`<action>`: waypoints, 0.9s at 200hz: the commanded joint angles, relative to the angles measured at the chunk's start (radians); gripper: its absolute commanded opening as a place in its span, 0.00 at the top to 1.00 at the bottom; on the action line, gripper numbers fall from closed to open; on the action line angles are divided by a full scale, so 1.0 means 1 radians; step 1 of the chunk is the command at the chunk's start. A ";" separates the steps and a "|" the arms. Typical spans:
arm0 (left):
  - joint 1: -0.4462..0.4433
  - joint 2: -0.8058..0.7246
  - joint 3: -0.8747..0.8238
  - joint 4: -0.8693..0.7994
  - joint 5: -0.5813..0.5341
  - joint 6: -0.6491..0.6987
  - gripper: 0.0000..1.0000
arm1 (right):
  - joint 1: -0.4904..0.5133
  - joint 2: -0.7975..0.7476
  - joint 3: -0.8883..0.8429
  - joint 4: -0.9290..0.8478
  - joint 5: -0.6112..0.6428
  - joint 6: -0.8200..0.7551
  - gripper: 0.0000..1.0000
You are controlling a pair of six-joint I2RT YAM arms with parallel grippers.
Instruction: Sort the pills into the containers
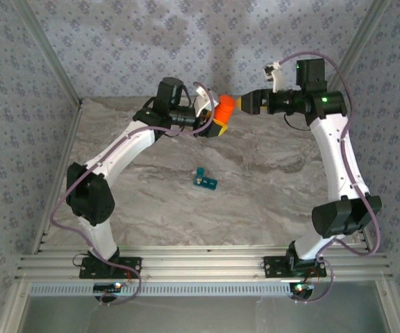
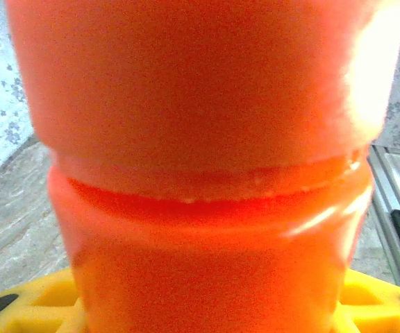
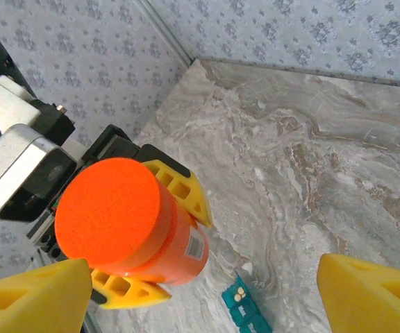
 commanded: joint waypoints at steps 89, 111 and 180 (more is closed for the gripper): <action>-0.002 0.045 0.078 -0.101 0.089 0.047 1.00 | 0.098 0.107 0.178 -0.174 0.034 -0.120 0.18; -0.002 0.046 0.080 -0.103 0.092 0.047 1.00 | 0.107 0.124 0.194 -0.189 0.034 -0.126 0.21; 0.003 0.048 0.091 -0.105 0.094 0.046 1.00 | 0.120 0.138 0.190 -0.198 0.033 -0.122 0.53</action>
